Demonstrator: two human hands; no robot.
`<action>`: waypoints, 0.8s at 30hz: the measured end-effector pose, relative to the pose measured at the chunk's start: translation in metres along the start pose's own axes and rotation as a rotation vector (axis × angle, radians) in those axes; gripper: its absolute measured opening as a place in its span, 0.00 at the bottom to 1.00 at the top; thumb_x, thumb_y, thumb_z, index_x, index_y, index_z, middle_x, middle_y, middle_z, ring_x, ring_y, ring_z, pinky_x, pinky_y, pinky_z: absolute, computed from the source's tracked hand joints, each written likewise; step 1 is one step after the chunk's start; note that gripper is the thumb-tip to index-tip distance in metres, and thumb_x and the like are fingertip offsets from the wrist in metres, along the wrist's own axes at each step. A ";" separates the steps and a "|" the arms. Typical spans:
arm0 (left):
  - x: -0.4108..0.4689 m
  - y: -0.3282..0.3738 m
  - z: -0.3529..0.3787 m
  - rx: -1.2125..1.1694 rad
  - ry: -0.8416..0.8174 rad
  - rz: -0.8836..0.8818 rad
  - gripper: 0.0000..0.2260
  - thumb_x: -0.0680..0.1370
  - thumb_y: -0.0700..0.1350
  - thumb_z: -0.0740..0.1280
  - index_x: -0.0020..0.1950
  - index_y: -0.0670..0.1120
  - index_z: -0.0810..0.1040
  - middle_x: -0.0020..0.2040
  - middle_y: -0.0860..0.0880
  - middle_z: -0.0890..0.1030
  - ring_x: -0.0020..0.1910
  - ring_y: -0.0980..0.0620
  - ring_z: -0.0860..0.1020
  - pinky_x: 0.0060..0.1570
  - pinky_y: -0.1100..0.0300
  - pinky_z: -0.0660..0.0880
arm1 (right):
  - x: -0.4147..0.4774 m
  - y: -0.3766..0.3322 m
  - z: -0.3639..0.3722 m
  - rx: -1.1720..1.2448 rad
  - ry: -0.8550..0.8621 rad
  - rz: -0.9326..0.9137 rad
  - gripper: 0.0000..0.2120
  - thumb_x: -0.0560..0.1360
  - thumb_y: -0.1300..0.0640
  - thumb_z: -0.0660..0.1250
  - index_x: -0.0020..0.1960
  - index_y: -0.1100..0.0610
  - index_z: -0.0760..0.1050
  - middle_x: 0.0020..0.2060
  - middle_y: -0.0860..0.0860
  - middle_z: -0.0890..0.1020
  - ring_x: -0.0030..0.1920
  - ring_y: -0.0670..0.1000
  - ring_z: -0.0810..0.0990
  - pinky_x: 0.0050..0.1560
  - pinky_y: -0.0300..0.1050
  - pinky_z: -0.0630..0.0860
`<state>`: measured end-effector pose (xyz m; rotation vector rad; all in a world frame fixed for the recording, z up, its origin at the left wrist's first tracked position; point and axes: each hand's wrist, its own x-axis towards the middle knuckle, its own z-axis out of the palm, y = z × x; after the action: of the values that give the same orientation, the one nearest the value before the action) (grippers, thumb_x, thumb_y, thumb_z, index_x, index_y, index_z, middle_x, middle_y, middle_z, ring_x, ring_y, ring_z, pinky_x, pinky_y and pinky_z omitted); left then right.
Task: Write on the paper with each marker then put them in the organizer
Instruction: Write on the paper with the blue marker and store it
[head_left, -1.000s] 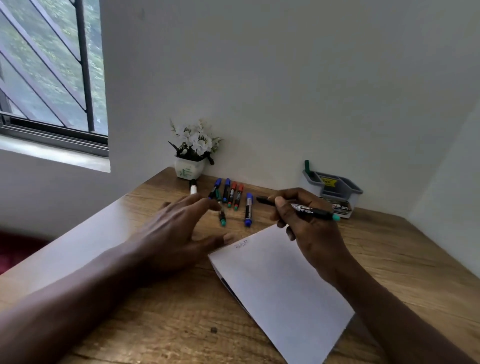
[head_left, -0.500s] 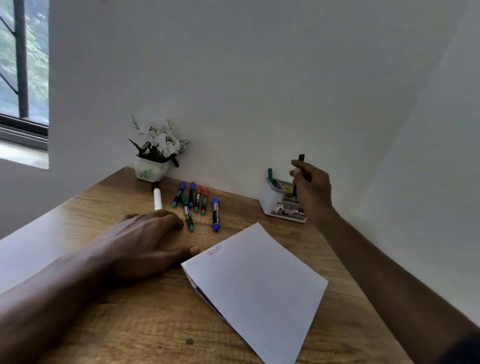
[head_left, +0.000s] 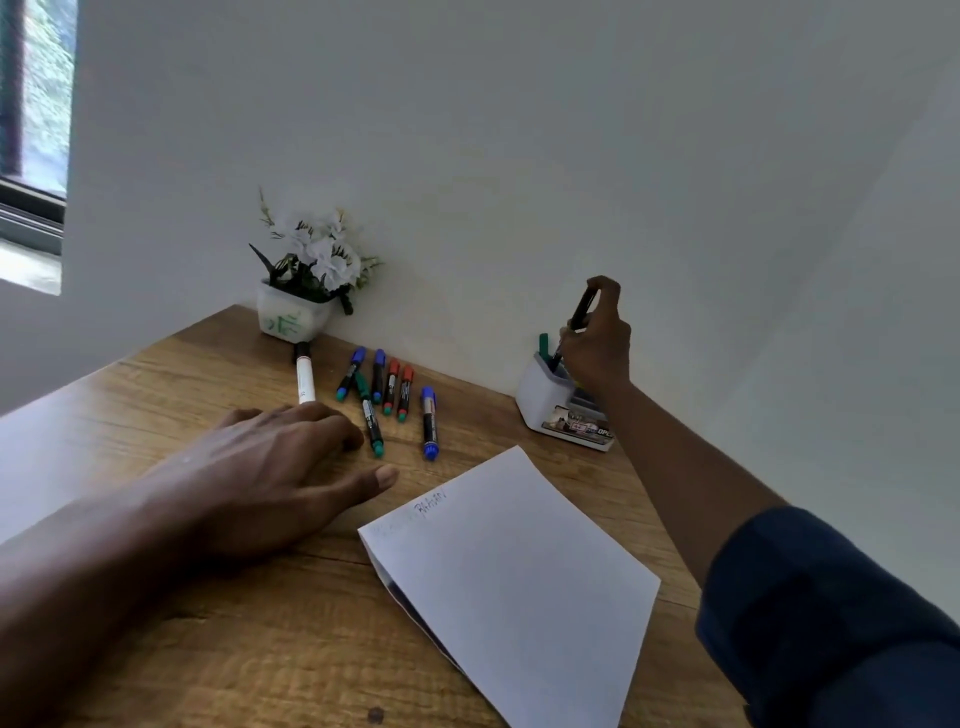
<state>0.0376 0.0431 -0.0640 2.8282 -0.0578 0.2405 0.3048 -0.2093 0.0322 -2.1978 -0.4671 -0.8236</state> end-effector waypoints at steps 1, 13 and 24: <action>0.001 -0.001 0.000 -0.003 0.007 0.000 0.47 0.62 0.83 0.34 0.71 0.63 0.67 0.73 0.61 0.68 0.69 0.60 0.69 0.72 0.50 0.63 | -0.002 0.002 0.003 -0.035 -0.007 0.004 0.30 0.72 0.67 0.68 0.67 0.46 0.62 0.43 0.56 0.81 0.42 0.59 0.82 0.46 0.59 0.82; -0.001 0.003 -0.002 -0.038 0.003 0.001 0.46 0.63 0.81 0.33 0.70 0.63 0.68 0.72 0.61 0.69 0.67 0.61 0.70 0.71 0.50 0.65 | -0.013 0.017 0.011 -0.358 -0.196 0.067 0.21 0.78 0.56 0.63 0.71 0.50 0.70 0.63 0.61 0.74 0.67 0.63 0.71 0.64 0.57 0.71; -0.008 0.006 -0.007 -0.079 -0.038 0.013 0.43 0.68 0.80 0.35 0.70 0.60 0.70 0.69 0.59 0.73 0.64 0.62 0.72 0.70 0.49 0.66 | -0.094 -0.070 0.024 -0.069 -0.461 -0.084 0.08 0.75 0.55 0.71 0.53 0.53 0.82 0.44 0.48 0.84 0.44 0.47 0.82 0.41 0.39 0.77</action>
<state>0.0284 0.0398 -0.0574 2.7547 -0.0914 0.1837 0.2080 -0.1518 -0.0084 -2.4478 -0.7665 -0.3705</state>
